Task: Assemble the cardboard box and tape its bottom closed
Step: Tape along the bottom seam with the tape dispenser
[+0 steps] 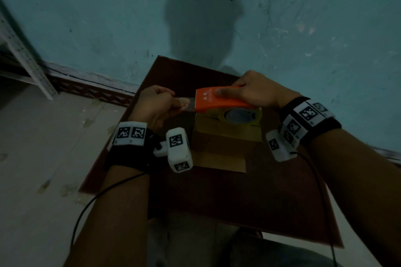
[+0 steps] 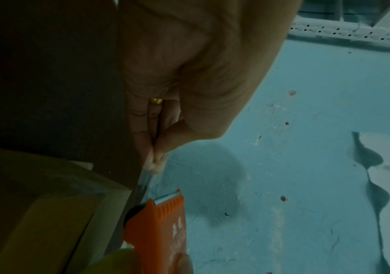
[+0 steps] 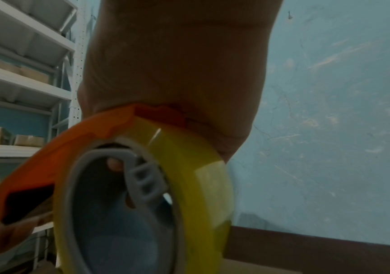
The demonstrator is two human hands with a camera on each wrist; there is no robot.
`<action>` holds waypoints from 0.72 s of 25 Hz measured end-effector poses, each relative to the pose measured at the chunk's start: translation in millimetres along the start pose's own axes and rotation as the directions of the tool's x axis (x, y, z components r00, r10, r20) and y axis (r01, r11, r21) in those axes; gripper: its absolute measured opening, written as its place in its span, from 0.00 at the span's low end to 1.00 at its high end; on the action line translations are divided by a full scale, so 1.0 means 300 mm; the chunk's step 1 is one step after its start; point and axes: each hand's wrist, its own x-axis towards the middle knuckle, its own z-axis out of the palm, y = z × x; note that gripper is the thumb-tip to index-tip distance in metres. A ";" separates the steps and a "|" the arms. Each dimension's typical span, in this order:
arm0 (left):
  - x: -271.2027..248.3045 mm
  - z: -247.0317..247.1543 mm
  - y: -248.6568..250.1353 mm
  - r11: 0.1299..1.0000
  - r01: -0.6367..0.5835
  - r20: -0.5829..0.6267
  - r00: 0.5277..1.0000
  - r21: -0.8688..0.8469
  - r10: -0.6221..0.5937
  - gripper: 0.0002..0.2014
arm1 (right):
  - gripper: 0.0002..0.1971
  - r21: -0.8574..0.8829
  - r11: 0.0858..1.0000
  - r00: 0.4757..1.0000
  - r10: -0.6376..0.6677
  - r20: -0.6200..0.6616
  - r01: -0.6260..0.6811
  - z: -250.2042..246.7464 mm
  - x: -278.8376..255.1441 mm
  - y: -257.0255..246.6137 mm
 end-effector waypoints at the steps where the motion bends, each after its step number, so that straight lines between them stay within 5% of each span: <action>1: 0.001 0.006 -0.001 1.000 0.004 0.008 1.000 0.001 -0.004 0.19 | 0.39 -0.019 1.000 1.000 -0.009 -0.003 0.009 -0.008 -0.006 -0.002; 10: 0.032 0.069 -0.101 0.994 0.104 0.099 0.990 0.011 -0.105 0.19 | 0.33 -0.070 0.989 0.992 0.127 -0.017 -0.127 -0.060 -0.097 0.105; 18: 0.108 0.079 -0.178 0.982 0.187 0.075 0.979 0.040 -0.189 0.17 | 0.40 -0.128 0.983 0.991 0.123 -0.046 -0.128 -0.025 -0.036 0.091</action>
